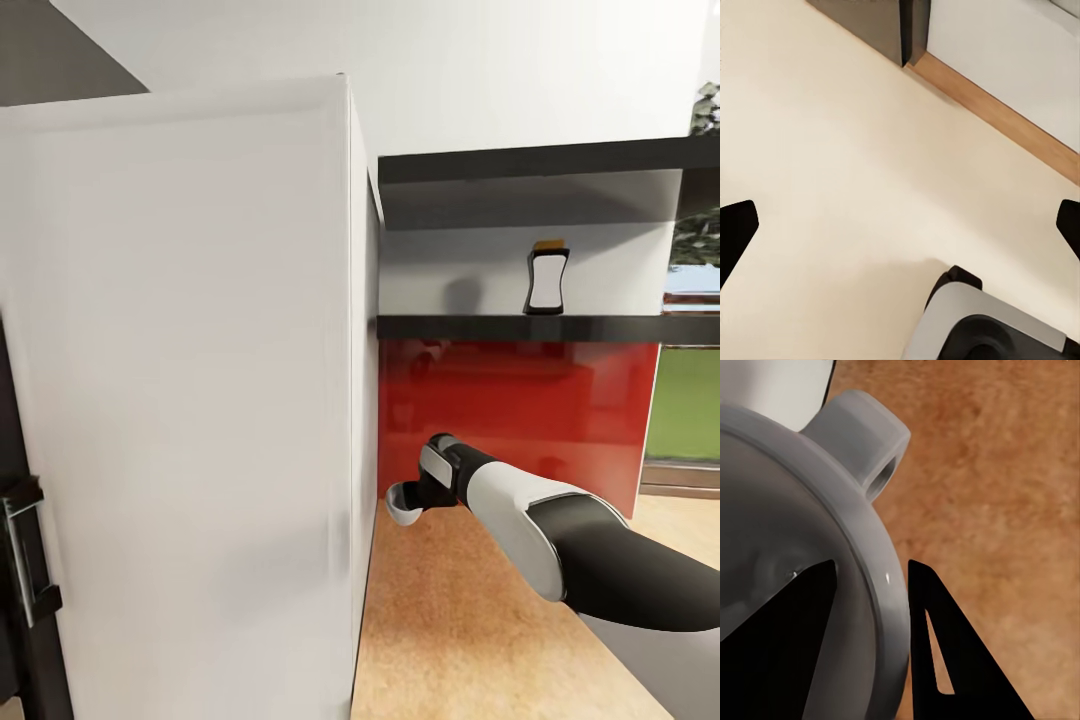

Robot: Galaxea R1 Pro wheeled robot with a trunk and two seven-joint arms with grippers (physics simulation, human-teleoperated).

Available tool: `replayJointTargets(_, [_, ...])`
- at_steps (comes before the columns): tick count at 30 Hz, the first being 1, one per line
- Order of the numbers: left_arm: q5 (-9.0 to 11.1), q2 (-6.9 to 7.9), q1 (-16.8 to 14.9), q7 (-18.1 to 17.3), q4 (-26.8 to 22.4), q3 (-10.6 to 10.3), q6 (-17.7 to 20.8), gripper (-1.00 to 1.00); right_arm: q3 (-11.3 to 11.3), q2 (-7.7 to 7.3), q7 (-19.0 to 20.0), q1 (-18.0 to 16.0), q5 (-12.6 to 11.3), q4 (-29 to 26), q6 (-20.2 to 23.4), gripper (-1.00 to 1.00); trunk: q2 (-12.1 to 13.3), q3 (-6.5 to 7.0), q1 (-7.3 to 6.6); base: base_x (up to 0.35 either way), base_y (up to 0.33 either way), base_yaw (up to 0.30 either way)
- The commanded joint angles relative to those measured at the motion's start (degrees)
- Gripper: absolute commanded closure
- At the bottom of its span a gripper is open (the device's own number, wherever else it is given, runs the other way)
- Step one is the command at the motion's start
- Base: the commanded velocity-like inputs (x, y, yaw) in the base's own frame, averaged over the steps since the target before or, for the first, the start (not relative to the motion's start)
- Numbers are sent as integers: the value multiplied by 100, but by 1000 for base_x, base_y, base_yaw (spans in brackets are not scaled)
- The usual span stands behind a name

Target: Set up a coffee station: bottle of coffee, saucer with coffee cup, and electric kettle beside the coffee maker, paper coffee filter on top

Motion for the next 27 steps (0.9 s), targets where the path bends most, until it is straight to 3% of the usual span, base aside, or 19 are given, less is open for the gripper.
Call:
replayJointTargets(1, [1, 0, 5, -24, -8, 44, -3, -100, 34, 3, -32, -4, -64, 9, 3, 100, 41, 19, -21, 0, 0, 0])
replayJointTargets(21, [1, -6, 7, -24, -8, 44, -8, -100, 34, -12, -32, -4, -66, 13, 3, 100, 843, 378, -461, 0, 0, -2])
replayJointTargets(27, [1, -6, 5, -24, -8, 44, -6, -100, 34, -26, -32, -4, -66, 18, 18, 100, 1083, 503, -592, 0, 0, -195])
